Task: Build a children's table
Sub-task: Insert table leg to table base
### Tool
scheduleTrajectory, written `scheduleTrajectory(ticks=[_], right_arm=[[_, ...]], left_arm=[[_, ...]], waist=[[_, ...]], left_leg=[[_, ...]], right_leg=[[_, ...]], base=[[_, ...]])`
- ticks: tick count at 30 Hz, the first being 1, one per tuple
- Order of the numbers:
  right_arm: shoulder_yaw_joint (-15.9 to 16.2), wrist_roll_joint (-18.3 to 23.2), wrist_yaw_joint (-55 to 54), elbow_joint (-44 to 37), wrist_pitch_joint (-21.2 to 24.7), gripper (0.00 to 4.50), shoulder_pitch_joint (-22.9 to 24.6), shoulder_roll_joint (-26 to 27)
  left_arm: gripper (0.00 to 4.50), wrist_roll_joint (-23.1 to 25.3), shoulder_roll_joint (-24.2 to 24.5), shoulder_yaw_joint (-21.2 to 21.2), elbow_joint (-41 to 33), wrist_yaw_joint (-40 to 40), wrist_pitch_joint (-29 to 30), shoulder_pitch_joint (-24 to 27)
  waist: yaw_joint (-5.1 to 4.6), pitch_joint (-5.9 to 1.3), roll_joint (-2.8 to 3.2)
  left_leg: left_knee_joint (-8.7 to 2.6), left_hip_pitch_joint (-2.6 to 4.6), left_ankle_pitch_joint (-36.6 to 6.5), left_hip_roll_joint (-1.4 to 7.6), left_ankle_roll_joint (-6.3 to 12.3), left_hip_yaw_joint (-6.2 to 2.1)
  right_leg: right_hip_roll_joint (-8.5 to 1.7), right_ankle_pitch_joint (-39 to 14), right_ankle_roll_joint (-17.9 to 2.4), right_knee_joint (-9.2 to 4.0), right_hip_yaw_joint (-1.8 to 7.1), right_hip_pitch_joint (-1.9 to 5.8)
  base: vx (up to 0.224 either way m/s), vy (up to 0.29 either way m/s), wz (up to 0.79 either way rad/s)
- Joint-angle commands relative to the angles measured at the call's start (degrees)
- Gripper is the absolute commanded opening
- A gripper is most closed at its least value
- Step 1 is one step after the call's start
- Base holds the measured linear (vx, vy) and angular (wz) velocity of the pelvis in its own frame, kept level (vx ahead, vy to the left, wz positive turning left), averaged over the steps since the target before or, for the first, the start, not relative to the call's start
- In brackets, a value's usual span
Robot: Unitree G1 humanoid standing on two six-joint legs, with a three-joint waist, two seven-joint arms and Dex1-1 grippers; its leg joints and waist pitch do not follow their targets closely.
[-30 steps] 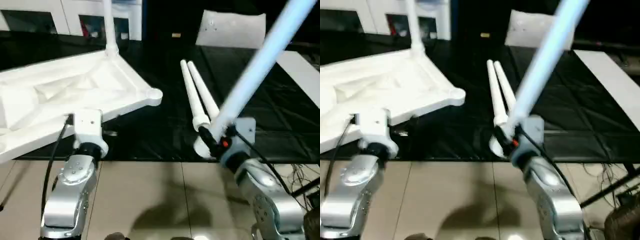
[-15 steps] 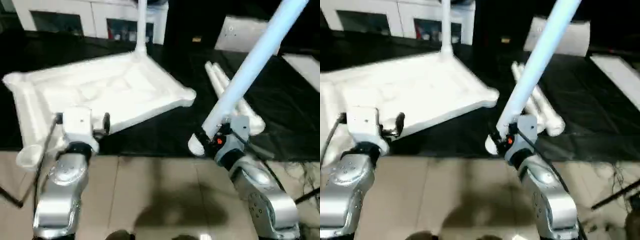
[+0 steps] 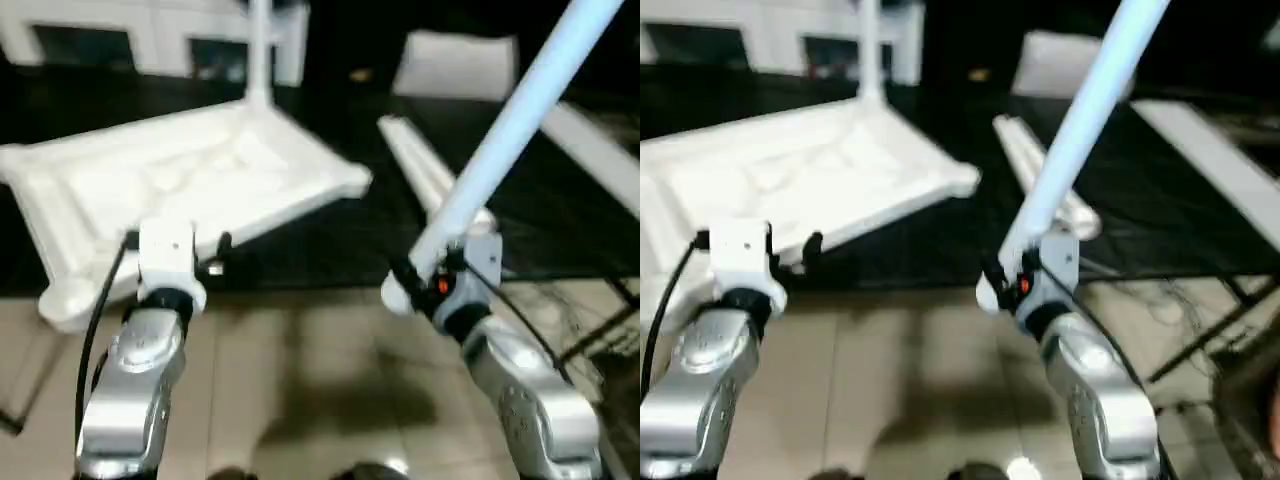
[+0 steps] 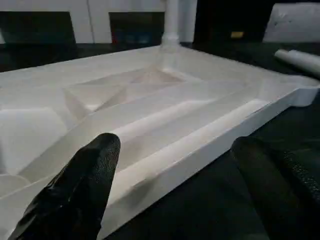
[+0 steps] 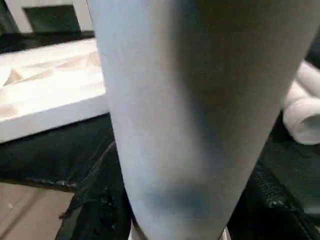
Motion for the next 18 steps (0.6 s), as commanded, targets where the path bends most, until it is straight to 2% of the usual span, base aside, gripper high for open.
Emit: scheduleTrajectory(ticks=[1, 2, 3, 4, 5, 6, 7, 8, 9, 10, 11, 12, 13, 14, 15, 17, 18], right_arm=[[-0.9, 0.3, -0.1, -0.5, -0.6, 1.93, -0.2, -0.7], [-0.9, 0.4, -0.1, -0.5, -0.6, 1.93, -0.2, -0.7], [-0.9, 0.3, -0.1, -0.5, -0.7, 1.93, -0.1, -0.8], [-0.8, 0.2, -0.1, -0.5, -0.8, 1.93, -0.1, -0.9], [-0.8, 0.1, 0.0, -0.4, -0.9, 1.93, -0.1, -1.0], [-0.8, 0.1, 0.0, -0.4, -0.9, 1.93, -0.1, -1.1], [-0.8, 0.0, 0.0, -0.4, -0.9, 1.93, -0.1, -1.1], [-0.8, -0.1, 0.1, -0.5, -0.9, 1.93, -0.1, -1.2], [-0.8, -0.1, 0.2, -0.5, -0.8, 1.93, -0.2, -1.2], [-0.8, -0.2, 0.2, -0.5, -0.8, 1.93, -0.1, -1.2], [-0.7, -0.3, 0.3, -0.5, -0.9, 1.93, -0.2, -1.4], [-0.6, -0.4, 0.4, -0.5, -0.9, 1.93, -0.3, -1.5], [-0.5, -0.4, 0.5, -0.4, -0.9, 1.93, -0.3, -1.7], [-0.4, -0.5, 0.5, -0.4, -1.0, 1.93, -0.3, -1.7], [-0.3, -0.6, 0.6, -0.4, -1.0, 1.93, -0.4, -1.9], [-0.2, -0.6, 0.7, -0.3, -1.1, 1.93, -0.4, -2.0], [-0.1, -0.7, 0.8, -0.2, -1.1, 1.93, -0.6, -2.2]], left_arm=[[4.10, -0.3, -0.6, -0.5, -0.7, -0.1, 0.1, -0.1], [4.10, -0.3, -0.7, -0.5, -0.7, -0.2, -0.1, -0.1], [4.10, -0.3, -0.7, -0.6, -0.8, -0.3, -0.3, -0.1], [4.10, -0.3, -0.8, -0.6, -0.8, -0.4, -0.3, -0.1], [4.10, -0.4, -0.9, -0.7, -0.8, -0.5, -0.5, -0.1], [4.10, -0.4, -0.9, -0.8, -0.8, -0.6, -0.6, -0.1], [4.10, -0.4, -0.9, -0.9, -0.9, -0.7, -0.6, 0.0], [4.10, -0.5, -1.0, -1.1, -0.9, -0.7, -0.7, -0.1], [4.10, -0.5, -1.1, -1.1, -0.9, -0.8, -0.8, -0.1], [4.10, -0.5, -1.2, -1.2, -0.9, -0.8, -0.9, 0.0], [4.10, -0.5, -1.3, -1.3, -0.9, -0.8, -1.1, 0.0], [4.10, -0.4, -1.3, -1.3, -0.9, -0.8, -1.3, 0.1], [4.10, -0.4, -1.4, -1.4, -0.9, -0.7, -1.4, 0.1], [4.10, -0.3, -1.4, -1.5, -0.9, -0.7, -1.5, 0.2], [4.10, -0.3, -1.4, -1.6, -0.9, -0.7, -1.6, 0.3], [4.10, -0.3, -1.5, -1.7, -0.9, -0.7, -1.7, 0.4], [4.10, -0.3, -1.6, -1.6, -0.9, -0.7, -1.8, 0.3]], waist=[[0.45, -2.27, 1.47], [0.94, -2.43, 0.44], [1.28, -2.74, 0.03], [1.30, -2.73, -0.25], [1.57, -3.14, -0.46], [1.88, -3.21, -0.23], [1.99, -3.38, -0.31], [2.26, -3.40, -0.34], [2.45, -2.97, 0.18], [2.33, -2.74, -0.07], [2.26, -2.71, 0.07], [2.35, -2.91, 0.21], [2.27, -2.97, 0.07], [2.31, -3.51, 0.15], [2.31, -3.80, 0.47], [2.12, -4.14, 0.47], [2.06, -5.16, 0.53]], left_leg=[[-11.51, -1.73, -26.1, 6.73, -8.76, -5.10], [-9.10, 0.03, -21.9, 6.98, -7.29, -3.35], [-8.29, 0.81, -17.0, 7.33, -5.05, -2.46], [-8.56, 0.79, -16.2, 7.48, -4.17, -2.19], [-9.01, 0.95, -14.1, 7.64, -2.82, -1.45], [-9.57, 1.39, -13.1, 8.03, -1.62, -0.75], [-9.89, 1.56, -13.1, 8.18, -0.94, -0.27], [-10.52, 1.29, -11.5, 8.47, 0.46, 0.35], [-10.88, 1.90, -15.0, 8.70, 0.88, 1.24], [-10.97, 2.37, -17.8, 8.83, 0.73, 1.55], [-11.04, 2.61, -19.1, 8.97, 0.46, 1.59], [-11.43, 2.53, -18.6, 9.23, 0.17, 1.90], [-11.59, 2.79, -18.5, 9.26, 0.24, 2.04], [-11.84, 2.58, -15.6, 9.29, 0.72, 2.14], [-12.14, 2.73, -11.9, 9.42, 1.57, 2.29], [-12.29, 2.78, -8.3, 9.42, 2.85, 2.30], [-11.79, 3.73, -0.1, 8.85, 6.02, 2.43]], right_leg=[[-5.96, -14.5, -3.1, -4.01, 3.59, 2.21], [-8.22, -30.1, -3.9, -7.28, 4.92, 0.20], [-8.63, -35.9, -4.9, -8.31, 5.44, -0.29], [-8.37, -37.9, -4.8, -8.39, 5.27, -0.11], [-7.85, -39.1, -4.9, -8.71, 4.88, 0.52], [-7.17, -37.3, -5.8, -8.93, 4.42, 0.83], [-6.65, -36.3, -6.4, -9.02, 4.09, 1.19], [-6.14, -33.2, -7.7, -8.95, 3.88, 2.03], [-5.56, -34.3, -8.3, -9.41, 3.19, 2.05], [-5.29, -36.3, -8.0, -9.64, 2.88, 1.78], [-5.18, -36.8, -7.8, -9.73, 2.64, 1.90], [-5.07, -34.6, -7.7, -9.63, 2.61, 2.72], [-4.85, -33.9, -7.8, -9.62, 2.54, 2.77], [-4.66, -30.3, -8.3, -9.39, 2.55, 3.66], [-4.27, -25.0, -9.5, -8.84, 2.49, 3.93], [-3.79, -19.5, -10.7, -8.19, 2.33, 4.40], [-3.02, -8.9, -12.5, -6.69, 2.12, 4.40]], base=[[-0.068, -0.058, -0.14], [-0.068, -0.058, -0.14], [0.000, -0.096, 0.08], [0.010, -0.090, 0.06], [0.010, -0.090, 0.06], [0.008, -0.074, 0.04], [0.030, -0.071, 0.05], [0.030, -0.071, 0.05], [0.044, -0.056, 0.03], [0.061, -0.037, 0.02], [0.061, -0.037, 0.02], [0.078, -0.025, 0.01], [0.091, -0.013, -0.01], [0.091, -0.013, -0.01], [0.116, -0.004, -0.02], [0.144, 0.006, -0.04], [0.190, 0.013, -0.02]])
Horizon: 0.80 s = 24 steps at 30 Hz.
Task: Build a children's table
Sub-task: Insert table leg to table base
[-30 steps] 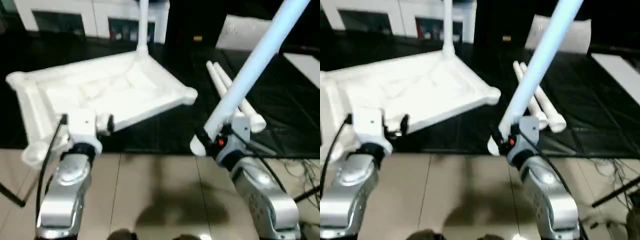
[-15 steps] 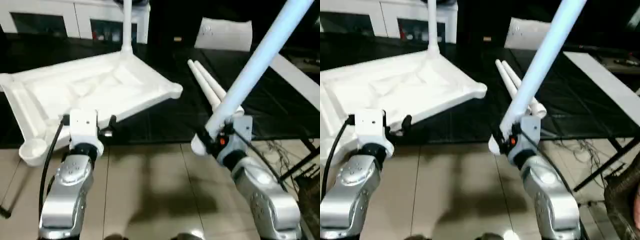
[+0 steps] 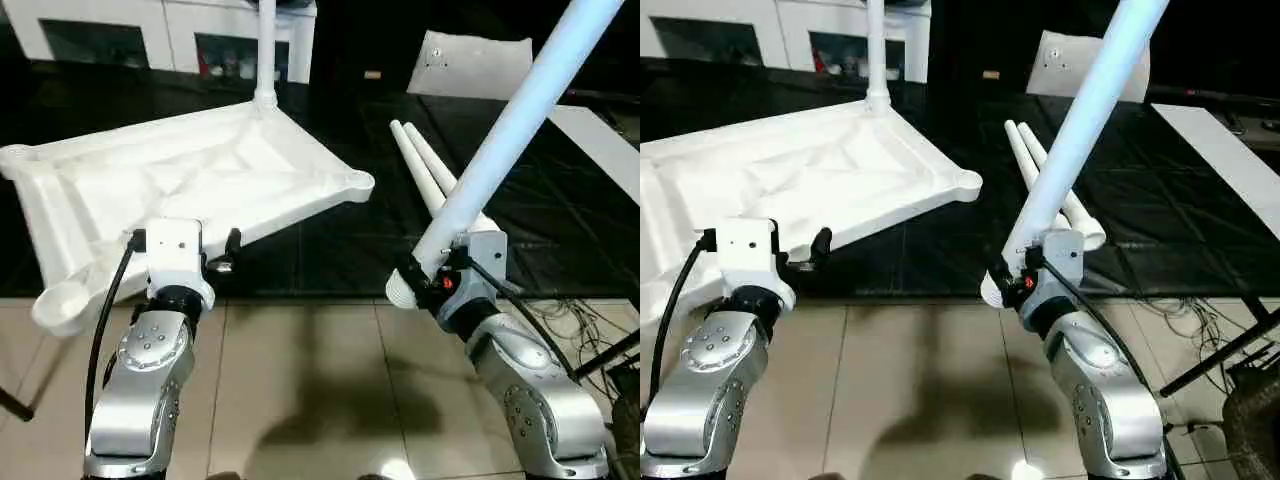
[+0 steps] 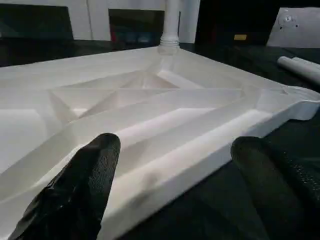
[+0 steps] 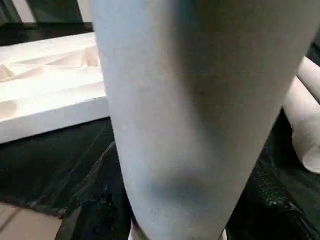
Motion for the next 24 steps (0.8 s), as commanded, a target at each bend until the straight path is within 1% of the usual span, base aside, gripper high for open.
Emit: scheduleTrajectory(ticks=[1, 2, 3, 4, 5, 6, 7, 8, 9, 10, 11, 12, 13, 14, 15, 16, 17, 18, 19, 20, 21, 22, 23, 24], right_arm=[[-0.2, -0.4, 0.1, -0.2, -1.1, 1.93, -0.7, -0.9], [-0.1, -0.5, 0.2, -0.1, -1.1, 1.93, -0.9, -1.0], [-0.1, -0.6, 0.4, 0.0, -1.1, 1.93, -1.1, -1.2], [-0.1, -0.6, 0.5, 0.1, -1.1, 1.93, -1.2, -1.4], [-0.1, -0.7, 0.6, 0.1, -1.1, 1.93, -1.3, -1.4], [-0.1, -0.5, 0.8, 0.2, -0.9, 1.93, -1.5, -1.6], [-0.1, -0.5, 0.8, 0.2, -0.9, 1.93, -1.5, -1.6], [0.3, -0.8, 1.2, 0.2, -0.6, 1.93, -1.7, -2.2], [0.7, -1.0, 1.5, 0.1, -0.4, 1.93, -1.8, -2.5], [1.0, -1.1, 1.8, 0.0, -0.2, 1.93, -1.9, -2.8], [1.2, -1.4, 1.8, -0.1, -0.3, 1.93, -1.9, -2.8], [1.6, -1.6, 1.8, -0.2, -0.5, 1.93, -1.8, -2.7], [1.6, -1.6, 1.8, -0.2, -0.5, 1.93, -1.8, -2.7], [1.3, -0.7, 2.1, -0.3, -0.8, 1.93, -1.3, -1.9], [1.2, -0.7, 2.0, -0.4, -0.9, 1.93, -1.1, -1.9], [1.2, -0.7, 2.0, -0.5, -0.9, 1.93, -1.0, -2.0], [1.1, -0.7, 1.9, -0.4, -0.9, 1.93, -1.0, -2.1], [1.1, -0.5, 1.8, -0.4, -1.0, 1.93, -0.9, -2.2], [1.1, -0.4, 1.8, -0.3, -1.1, 1.93, -0.8, -2.3], [1.1, -0.4, 1.7, -0.3, -1.1, 1.93, -0.8, -2.4], [1.0, -0.6, 1.6, -0.4, -1.2, 1.93, -0.7, -2.2], [0.8, -0.8, 1.6, -0.4, -1.2, 1.93, -0.6, -2.1], [0.6, -0.9, 1.3, -0.4, -1.3, 1.93, -0.6, -1.9], [-0.1, -0.8, 0.5, -0.5, -1.3, 1.93, -0.4, -1.3]], left_arm=[[4.10, 0.3, -0.4, -0.7, -0.7, -0.2, -0.3, 0.1], [4.10, 0.3, -0.5, -0.7, -0.7, -0.2, -0.3, 0.0], [4.10, 0.3, -0.5, -0.7, -0.7, -0.2, -0.3, 0.0], [4.10, 0.3, -0.6, -0.6, -0.7, -0.1, -0.4, -0.1], [4.10, 0.4, -0.6, -0.7, -0.6, -0.1, -0.4, -0.1], [4.10, 0.4, -0.6, -0.5, -0.6, 0.0, -0.5, 0.0], [4.10, 0.4, -0.6, -0.5, -0.6, 0.0, -0.5, 0.0], [4.10, 0.3, -0.6, -0.4, -0.6, 0.0, -0.6, 0.1], [4.10, 0.3, -0.6, -0.4, -0.6, 0.0, -0.6, 0.2], [4.10, 0.3, -0.5, -0.4, -0.6, 0.0, -0.7, 0.2], [4.10, 0.4, -0.4, -0.4, -0.7, 0.0, -0.7, 0.4], [4.10, 0.4, -0.3, -0.4, -0.9, -0.1, -0.6, 0.5], [4.10, 0.4, -0.3, -0.4, -0.9, -0.1, -0.6, 0.5], [4.10, 0.5, -0.2, -0.4, -0.9, -0.2, -0.6, 0.5], [4.10, 0.5, -0.2, -0.3, -1.0, -0.2, -0.6, 0.5], [4.10, 0.5, -0.1, -0.4, -1.0, -0.3, -0.6, 0.5], [4.10, 0.6, 0.0, -0.5, -1.0, -0.4, -0.6, 0.5], [4.10, 0.7, 0.3, -0.6, -0.9, -0.7, -0.6, 0.4], [4.10, 0.8, 0.5, -0.7, -0.8, -0.9, -0.7, 0.4], [4.10, 0.8, 0.6, -0.8, -0.8, -1.0, -0.7, 0.4], [4.10, 0.7, 1.0, -1.1, -0.7, -1.5, -0.8, 0.4], [4.10, 0.6, 1.2, -1.2, -0.6, -1.8, -0.9, 0.4], [4.10, 0.4, 1.5, -1.6, -0.5, -2.4, -1.1, 0.4], [4.10, 0.2, 1.9, -2.4, -0.3, -3.8, -1.7, 0.3]], waist=[[-0.26, -4.66, 1.33], [-0.88, -5.09, 1.23], [-1.37, -5.53, 0.80], [-1.60, -5.46, 0.55], [-1.73, -5.43, 0.10], [-0.42, -5.20, -1.81], [0.74, -5.10, -2.85], [2.78, -5.04, -2.49], [3.69, -4.94, -2.00], [4.18, -4.46, -1.25], [4.16, -4.04, 1.21], [1.43, -3.05, 3.43], [-0.16, -3.84, 3.63], [-0.42, -5.52, 2.76], [0.93, -4.58, 3.15], [0.53, -4.62, 2.25], [1.07, -4.39, 2.34], [0.83, -3.24, 0.45], [1.06, -2.64, -0.08], [1.47, -2.65, -2.78], [3.38, -1.98, -3.26], [3.12, -2.42, -3.36], [3.45, -2.69, -3.15], [3.38, -2.18, -2.60]], left_leg=[[-5.66, 1.35, 2.2, 4.44, 7.37, -2.33], [-5.20, 3.04, 11.9, 4.16, 13.57, -3.44], [-4.47, 5.60, 19.1, 4.40, 19.91, -4.80], [-4.29, 6.81, 20.6, 4.84, 21.88, -5.39], [-3.86, 7.21, 21.8, 4.83, 23.30, -5.56], [-1.39, 1.97, 18.9, -0.51, 21.83, -1.54], [0.86, -2.90, 12.3, -3.31, 20.15, 0.19], [5.22, -7.93, 2.3, -0.34, 14.19, -1.19], [5.21, -10.53, 3.8, 0.91, 8.05, -2.18], [3.55, -10.20, 6.3, 1.58, 6.16, -2.57], [-0.99, -9.17, 13.9, 1.32, 13.55, -2.69], [-4.40, -1.57, 10.0, 3.02, 22.53, -8.82], [-4.98, 3.06, 8.2, 5.09, 31.10, -13.87], [-2.61, 6.70, 12.7, 8.99, 27.89, -12.76], [-2.50, 4.79, 17.9, 7.77, 24.29, -10.49], [-3.21, 4.18, 18.8, 8.14, 23.80, -10.05], [-3.94, 3.28, 18.3, 7.19, 22.11, -8.62], [-6.79, 0.70, 7.3, 6.67, 21.05, -5.94], [-7.37, 0.27, 1.1, 5.50, 19.81, -4.65], [-6.04, -1.32, -12.2, 1.91, 14.45, -2.00], [3.17, 0.25, -10.4, -1.81, 8.40, -0.59], [5.31, -1.01, -6.6, -1.64, 6.46, -1.59], [5.27, -3.81, -2.9, -1.06, 3.09, -3.00], [3.92, -3.92, -1.9, -0.32, 2.04, -3.48]], right_leg=[[-3.71, -3.6, -12.5, -2.09, 3.02, 1.66], [-2.52, 3.3, -11.7, -0.45, 2.42, 0.24], [-2.09, 5.1, -9.3, 0.89, 2.38, -2.03], [-2.32, 4.5, -8.4, 1.46, 2.64, -3.62], [-2.71, 4.9, -7.7, 1.65, 3.24, -4.16], [-3.74, 12.9, -9.8, 0.20, 7.00, 1.24], [-4.65, 16.7, -11.2, -0.88, 10.35, 6.06], [-11.27, 19.0, -15.1, -3.12, 14.72, 10.16], [-9.54, 25.5, -15.9, -1.44, 12.08, 10.86], [-8.27, 26.2, -15.3, -1.48, 10.11, 9.91], [-6.08, 19.2, -7.9, -3.55, 0.67, 9.54], [1.84, 0.2, -3.2, 3.10, -3.51, 3.27], [3.62, -10.3, -1.9, 7.61, -2.06, -0.94], [1.61, -12.3, -0.6, 9.84, 1.46, -5.73], [1.37, -9.4, 3.2, 11.37, 2.62, -7.60], [0.98, -7.4, 4.7, 11.64, 3.16, -7.97], [1.35, -5.5, 5.6, 11.94, 2.90, -7.94], [0.27, 1.4, 3.5, 9.06, 4.64, -7.13], [-0.37, 2.8, 1.7, 6.26, 5.29, -6.46], [-2.88, -5.2, 1.2, -1.30, 9.09, -3.16], [-8.26, -43.3, 2.0, -8.11, 14.09, -2.52], [-9.48, -51.6, -0.1, -8.38, 15.17, -0.84], [-9.66, -50.8, -3.4, -6.97, 15.00, 2.35], [-8.57, -44.4, -6.9, -6.49, 13.87, 2.27]], base=[[0.217, 0.011, -0.01], [0.217, 0.011, -0.01], [0.193, 0.004, 0.00], [0.179, -0.018, 0.06], [0.179, -0.018, 0.06], [0.191, -0.039, 0.12], [0.179, -0.016, 0.12], [0.179, -0.016, 0.12], [0.154, 0.000, -0.07], [0.000, 0.000, 0.00], [0.000, 0.000, 0.00], [-0.010, 0.035, 0.32], [0.149, 0.028, 0.40], [0.149, 0.028, 0.40], [0.150, 0.023, 0.23], [0.082, 0.015, 0.08], [0.082, 0.015, 0.08], [0.051, -0.024, -0.01], [0.042, -0.068, -0.04], [0.042, -0.068, -0.04], [0.029, -0.099, 0.03], [0.050, -0.058, -0.05], [0.050, -0.058, -0.05], [0.068, -0.001, -0.11]])
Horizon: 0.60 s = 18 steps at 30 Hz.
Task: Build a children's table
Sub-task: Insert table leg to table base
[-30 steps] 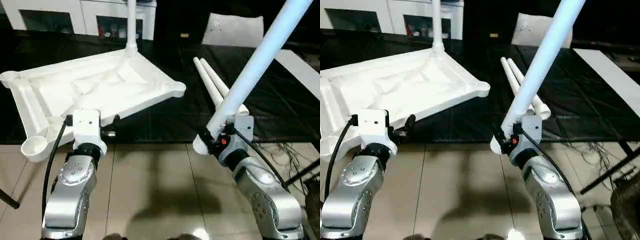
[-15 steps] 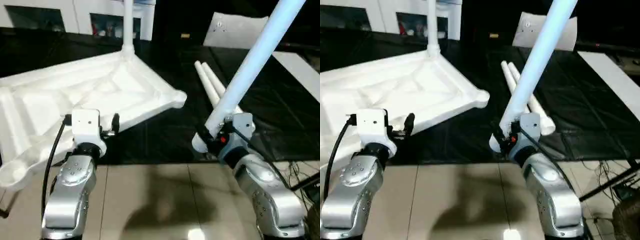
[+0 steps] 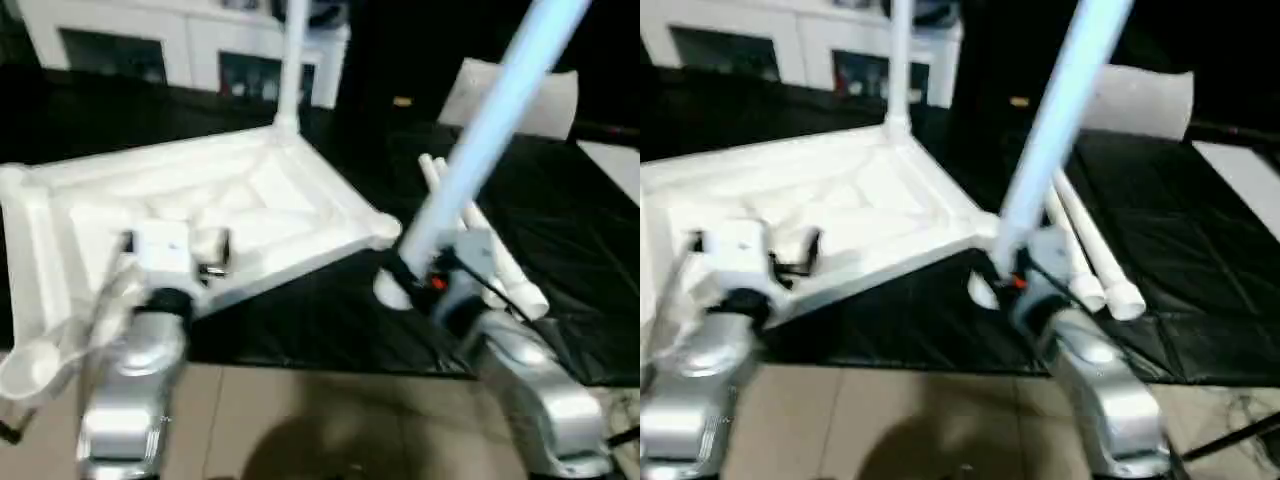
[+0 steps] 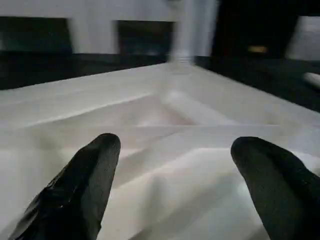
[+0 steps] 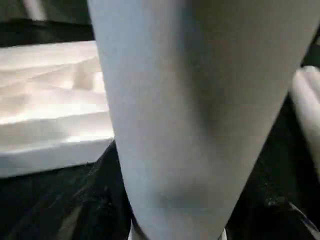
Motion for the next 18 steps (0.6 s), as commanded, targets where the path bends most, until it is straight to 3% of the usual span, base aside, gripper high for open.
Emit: scheduleTrajectory(ticks=[1, 2, 3, 4, 5, 6, 7, 8, 9, 10, 11, 12, 13, 14, 15, 16, 17, 18], right_arm=[[-0.4, 0.0, -0.7, -1.0, -0.4, 1.93, -0.5, 0.7], [-0.5, -0.2, -0.9, -1.1, -0.5, 1.93, -0.5, 0.7], [-0.5, -0.4, -1.0, -1.1, -0.6, 1.93, -0.5, 0.6], [-0.8, -0.1, -1.2, -1.2, -0.5, 1.93, -0.4, 0.8], [-1.0, 0.1, -1.3, -1.3, -0.6, 1.93, -0.3, 0.8], [-1.1, 0.2, -1.3, -1.3, -0.6, 1.93, -0.3, 0.9], [-1.3, 0.6, -1.3, -1.3, -0.8, 1.93, -0.2, 0.8], [-1.3, 0.6, -1.3, -1.4, -0.9, 1.93, -0.1, 0.7], [-1.2, 0.3, -1.0, -1.4, -1.3, 1.93, -0.2, 0.4], [-1.3, 0.3, -0.9, -1.5, -1.3, 1.93, -0.2, 0.3], [-1.3, 0.3, -0.7, -1.5, -1.4, 1.93, -0.3, 0.2], [-1.4, 0.4, -0.3, -1.5, -1.3, 1.93, -0.6, 0.0], [-1.4, 0.4, -0.3, -1.5, -1.3, 1.93, -0.6, 0.0], [-1.6, 0.4, 0.0, -1.1, -1.4, 1.93, -1.0, -0.2], [-1.7, 0.4, 0.0, -1.0, -1.4, 1.93, -1.2, -0.3], [-1.7, 0.4, 0.1, -0.8, -1.4, 1.93, -1.4, -0.4], [-1.7, 0.4, 0.3, -0.8, -1.5, 1.93, -1.5, -0.6], [-1.7, 0.4, 0.4, -0.6, -1.5, 1.93, -1.7, -0.7]], left_arm=[[4.10, 0.2, 0.9, -0.1, -0.1, -1.4, -0.9, -0.2], [4.10, 0.0, 1.0, -0.5, 0.0, -2.1, -1.2, -0.3], [4.10, -0.1, 1.0, -0.7, 0.1, -2.5, -1.3, -0.3], [4.10, -0.2, 1.1, -1.0, 0.2, -2.9, -1.4, -0.4], [4.10, 0.0, 1.4, -1.6, 0.5, -3.5, -1.6, -0.5], [4.10, 0.0, 1.5, -1.7, 0.5, -3.6, -1.6, -0.5], [4.10, 0.3, 1.8, -2.5, 0.8, -4.0, -1.8, -0.6], [4.10, 0.4, 1.8, -2.7, 0.9, -4.1, -1.8, -0.6], [4.10, 0.3, 1.7, -2.8, 0.9, -3.9, -1.8, -0.6], [4.10, 0.3, 1.6, -2.8, 0.8, -3.9, -1.8, -0.5], [4.10, 0.3, 1.5, -2.8, 0.8, -3.9, -1.9, -0.4], [4.10, 0.3, 1.4, -2.7, 0.8, -3.8, -1.9, -0.3], [4.10, 0.3, 1.4, -2.7, 0.8, -3.8, -1.9, -0.3], [4.10, 0.4, 1.4, -2.6, 0.6, -3.7, -1.8, 0.0], [4.10, 0.4, 1.4, -2.5, 0.5, -3.6, -1.7, 0.1], [4.10, 0.3, 1.4, -2.5, 0.4, -3.6, -1.7, 0.2], [4.10, 0.3, 1.5, -2.4, 0.4, -3.6, -1.7, 0.3], [4.10, 0.3, 1.5, -2.4, 0.4, -3.7, -1.7, 0.3]], waist=[[1.01, -2.15, -0.35], [0.22, -1.92, 1.60], [-1.81, -1.37, 3.78], [-2.61, -1.15, 3.28], [-1.73, -2.13, 4.00], [-2.03, -2.03, 3.73], [-2.29, -2.13, 3.21], [-2.37, -2.64, 1.17], [-1.18, -4.29, -0.22], [0.07, -3.88, 0.71], [1.07, -4.82, -0.63], [1.30, -5.09, -0.45], [1.40, -4.84, 0.19], [0.93, -3.43, 0.94], [0.17, -2.78, 2.92], [-0.01, -2.08, 5.17], [-2.60, -2.32, 5.66], [-2.98, -3.09, 4.97]], left_leg=[[-2.48, -3.77, 0.1, 2.81, -0.85, -1.36], [-6.12, 0.32, -1.6, 3.29, -2.80, 0.07], [-11.61, 6.14, -13.2, 9.21, -7.27, -1.49], [-13.77, 7.07, -19.6, 12.82, -9.07, -3.00], [-15.11, 8.38, -22.9, 14.80, -11.08, -2.30], [-15.80, 8.04, -18.5, 14.50, -10.29, -0.54], [-15.67, 7.78, -15.8, 13.46, -8.23, -0.16], [-13.82, 5.34, -13.1, 8.94, -2.43, 0.96], [-9.44, 1.76, -9.9, 3.07, 2.83, 3.86], [-6.14, 0.36, -8.0, 2.49, 3.06, 3.80], [-0.17, -5.06, -1.7, 3.73, 1.89, 1.13], [1.32, -7.84, 2.8, 4.14, -0.43, 0.02], [0.92, -8.36, 4.8, 4.55, -1.62, -0.32], [-2.82, -6.56, 8.9, 5.92, -1.67, -0.23], [-8.09, -5.40, 11.5, 6.00, 0.12, 1.05], [-11.00, -1.83, 1.8, 7.97, -0.57, -0.22], [-13.34, 1.57, -11.9, 12.05, 0.31, -4.91], [-13.57, 4.88, -16.3, 13.64, 4.17, -6.88]], right_leg=[[-9.03, -41.9, -8.4, -9.63, 6.99, 6.14], [-3.91, -38.7, -9.7, -9.75, 6.32, 3.17], [0.63, -29.2, -6.9, -5.11, 2.25, -2.33], [0.07, -22.9, -5.1, -0.57, 0.43, -3.54], [-1.63, -10.0, -4.6, 3.21, -1.56, -4.12], [-2.48, -3.0, -4.7, 3.66, -2.78, -4.56], [-2.99, -0.2, -4.8, 3.05, -3.23, -4.41], [-4.41, 2.9, -6.1, -0.96, -2.32, -1.34], [-6.12, -2.5, -9.0, -4.32, 1.91, 4.63], [-10.27, -8.9, -14.7, -6.80, 5.40, 6.45], [-13.80, -14.1, -21.5, -8.05, 8.35, 11.39], [-12.68, -5.7, -24.5, -6.57, 7.24, 11.38], [-12.15, -1.5, -25.4, -6.14, 6.02, 10.90], [-9.61, -3.4, -24.8, -7.02, 1.77, 7.15], [-4.72, -14.2, -18.9, -7.45, -2.65, 6.44], [-2.20, -18.6, -14.0, -6.37, -3.71, 4.10], [-0.06, -15.6, -8.6, 0.37, -4.41, 1.40], [-1.15, -10.2, -4.8, 2.67, -3.26, -0.96]], base=[[0.000, 0.000, 0.00], [0.000, 0.000, 0.00], [0.021, 0.066, -0.16], [0.052, 0.083, -0.41], [0.052, 0.083, -0.41], [0.104, 0.061, -0.51], [0.101, 0.028, -0.51], [0.101, 0.028, -0.51], [0.094, -0.026, -0.21], [0.118, -0.024, -0.07], [0.118, -0.024, -0.07], [0.140, 0.002, -0.16], [0.121, -0.009, -0.09], [0.121, -0.009, -0.09], [0.117, 0.016, -0.04], [0.128, 0.050, -0.06], [0.128, 0.050, -0.06], [0.131, 0.033, 0.02]])
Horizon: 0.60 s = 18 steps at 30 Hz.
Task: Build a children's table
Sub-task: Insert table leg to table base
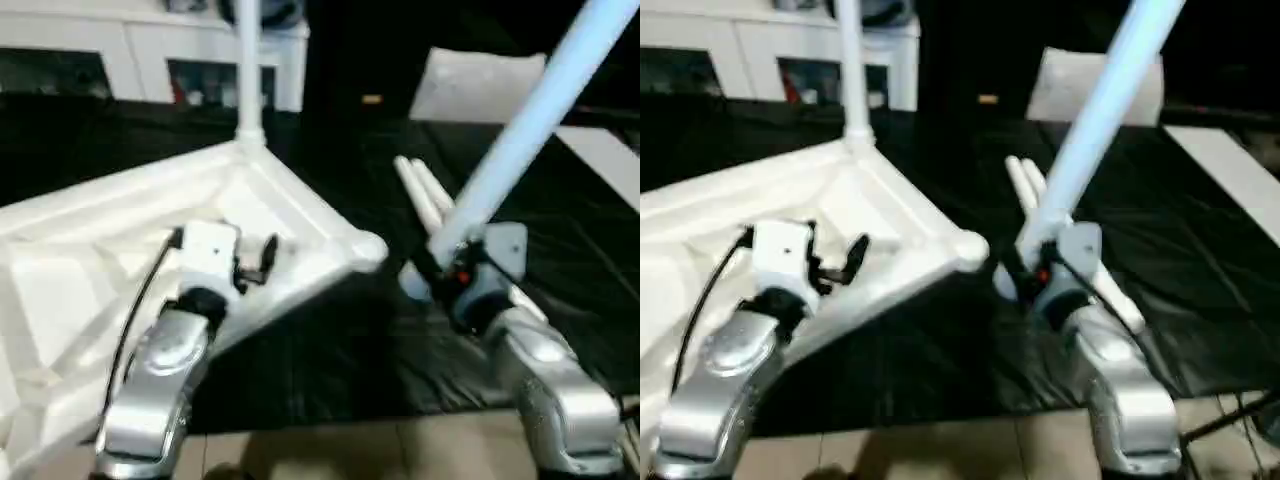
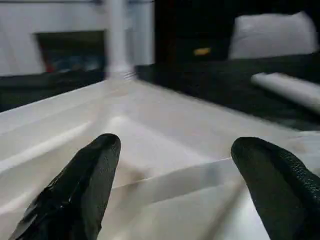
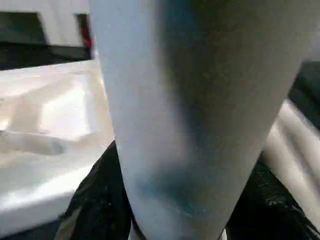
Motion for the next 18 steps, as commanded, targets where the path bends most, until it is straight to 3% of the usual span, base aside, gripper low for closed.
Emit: scheduleTrajectory(ticks=[1, 2, 3, 4, 5, 6, 7, 8, 9, 10, 11, 12, 13, 14, 15, 16, 17, 18], right_arm=[[-1.9, 0.1, 0.0, -0.3, -0.4, 1.93, -0.2, -1.4], [-2.0, 0.1, 0.0, -0.2, -0.4, 1.93, -0.3, -1.4], [-1.9, 0.1, 0.4, 0.0, -0.6, 1.93, -0.5, -1.8], [-1.9, 0.0, 0.5, 0.1, -0.7, 1.93, -0.6, -1.9], [-2.0, 0.0, 0.6, 0.2, -0.8, 1.93, -0.7, -2.0], [-2.4, 0.3, 0.8, 0.5, -0.9, 1.93, -1.2, -2.0], [-2.5, 0.3, 0.9, 0.6, -1.2, 1.93, -1.3, -2.1], [-2.9, 0.4, 1.3, 1.1, -2.3, 1.93, -1.6, -2.1], [-3.1, 0.5, 1.5, 1.4, -2.6, 1.93, -1.7, -2.1], [-3.3, 0.6, 1.6, 1.6, -2.8, 1.93, -1.8, -2.1], [-3.3, 0.7, 1.8, 1.7, -2.8, 1.93, -1.9, -2.1], [-3.4, 1.1, 2.1, 2.1, -2.8, 1.93, -2.1, -2.2], [-3.4, 1.1, 2.1, 2.1, -2.8, 1.93, -2.1, -2.2], [-3.6, 1.3, 2.2, 2.3, -2.9, 1.93, -2.2, -2.2], [-3.9, 1.8, 2.5, 2.8, -2.8, 1.93, -2.6, -2.1], [-3.9, 1.6, 2.3, 2.9, -3.0, 1.93, -2.7, -2.3], [-4.1, 1.9, 2.6, 3.0, -3.0, 1.93, -2.9, -2.5], [-4.2, 2.2, 2.9, 3.1, -2.9, 1.93, -3.0, -2.6]], left_arm=[[4.10, 0.2, -1.0, -1.1, -0.3, 0.0, 0.3, -0.4], [4.10, 0.2, -0.9, -1.1, -0.2, 0.0, 0.3, -0.4], [4.10, 0.4, -0.9, -1.3, -0.1, 0.0, 0.3, -0.3], [4.10, 0.3, -0.9, -1.3, 0.0, -0.1, 0.7, -0.3], [4.10, 0.3, -0.9, -1.4, 0.0, -0.2, 1.1, -0.3], [4.10, 0.1, -0.2, -2.0, 0.5, -1.2, 2.1, -0.4], [4.10, -0.6, -0.3, -2.0, 0.6, -1.9, 2.2, -0.4], [4.10, -2.4, -0.1, -2.2, 1.2, -4.2, 1.5, -0.4], [4.27, -2.5, 0.4, -2.6, 1.6, -5.2, 1.4, -0.7], [4.27, -2.5, 0.8, -3.0, 1.9, -5.8, 1.4, -0.9], [4.38, -2.7, 1.3, -3.5, 2.3, -6.7, 2.7, -1.2], [4.45, -3.0, 2.6, -5.3, 3.2, -9.3, 4.8, -2.0], [4.47, -3.0, 2.6, -5.3, 3.2, -9.3, 4.8, -2.0], [4.47, -3.0, 3.4, -6.3, 3.7, -10.8, 5.5, -2.4], [4.49, -2.4, 5.6, -9.4, 5.4, -14.5, 7.0, -3.8], [4.49, -2.8, 6.1, -10.2, 5.8, -15.8, 8.0, -4.3], [4.49, -2.6, 6.6, -11.1, 6.3, -17.1, 8.1, -4.9], [4.50, -2.6, 6.9, -11.6, 6.6, -17.8, 8.0, -5.3]], waist=[[-2.16, -3.02, 2.43], [-2.02, -2.70, 1.80], [-2.33, -2.60, 0.38], [-2.20, -2.68, -0.82], [-1.33, -3.11, -2.46], [2.23, -3.80, -2.49], [1.89, -4.01, -3.07], [2.21, -4.08, -2.14], [1.33, -4.28, -0.55], [0.60, -4.34, -0.37], [0.65, -4.64, 0.00], [0.52, -5.31, -0.34], [0.49, -5.06, -0.57], [0.71, -4.47, -0.86], [0.87, -4.30, -0.50], [0.94, -3.82, -0.32], [0.94, -3.45, -0.30], [0.82, -2.94, 0.07]], left_leg=[[-8.95, 7.60, -18.0, 8.65, 11.51, -6.81], [-8.53, 7.64, -14.9, 7.88, 16.47, -5.74], [-8.06, 7.08, -11.1, 6.29, 20.05, -4.21], [-7.35, 5.40, -11.0, 4.33, 19.39, -2.24], [-5.67, 2.11, -11.3, 1.43, 17.43, 0.29], [1.71, -3.43, -1.6, -1.30, 11.34, 1.17], [1.72, -5.25, 2.6, -1.08, 9.64, 0.79], [-2.35, -4.65, 10.6, -0.61, 6.37, 0.68], [-4.93, -2.06, 17.6, 1.34, 5.76, 0.29], [-4.50, -1.42, 20.8, 1.72, 6.49, -0.14], [-4.07, 0.08, 23.6, 2.24, 7.10, -0.37], [-3.06, 1.39, 37.2, 2.32, 8.24, -0.92], [-3.18, 1.22, 36.9, 2.05, 7.91, -0.54], [-4.12, 0.44, 29.8, 1.79, 6.61, 0.09], [-4.54, 0.19, 24.8, 1.89, 5.82, 0.26], [-5.39, 0.30, 14.0, 2.46, 4.19, 0.45], [-5.89, 0.32, 8.6, 2.76, 3.12, 0.41], [-6.70, 0.52, -2.4, 3.28, 0.48, 0.39]], right_leg=[[-2.15, -4.2, 0.6, 1.99, 0.98, -4.70], [-2.83, -1.2, 2.6, 1.89, 1.34, -5.70], [-3.99, 2.0, 2.6, -0.06, 2.28, -5.57], [-4.98, 3.3, 1.7, -2.91, 3.45, -4.05], [-6.25, 1.9, 0.8, -5.99, 5.65, -0.94], [-12.77, -7.3, -4.1, -9.71, 11.29, 5.89], [-11.82, -2.9, -5.1, -8.41, 10.71, 6.44], [-7.77, 8.7, -5.8, -6.02, 7.23, 4.89], [-4.94, 21.6, -5.6, -3.39, 4.84, 2.11], [-3.99, 26.0, -5.3, -2.51, 4.60, 1.57], [-3.81, 28.8, -5.3, -2.21, 4.49, 0.60], [-4.00, 37.9, -5.3, -1.49, 5.07, -0.42], [-4.12, 37.8, -5.2, -1.84, 5.31, -0.49], [-4.72, 34.2, -5.5, -2.66, 5.53, 0.24], [-5.04, 31.4, -5.8, -2.95, 5.61, 0.46], [-5.47, 22.7, -6.6, -3.82, 5.68, 0.20], [-5.66, 17.6, -7.0, -4.21, 5.64, 0.16], [-5.94, 6.9, -7.9, -4.83, 5.71, 0.07]], base=[[0.126, 0.007, 0.09], [0.126, 0.007, 0.09], [0.109, -0.019, 0.05], [0.086, -0.072, 0.06], [0.086, -0.072, 0.06], [0.090, -0.073, 0.01], [0.094, -0.047, -0.13], [0.094, -0.047, -0.13], [0.082, -0.034, -0.16], [0.111, -0.011, -0.05], [0.111, -0.011, -0.05], [0.085, 0.009, 0.03], [0.000, 0.000, 0.00], [0.000, 0.000, 0.00], [0.000, 0.000, 0.00], [-0.058, 0.018, -0.04], [-0.058, 0.018, -0.04], [-0.078, 0.018, -0.05]])
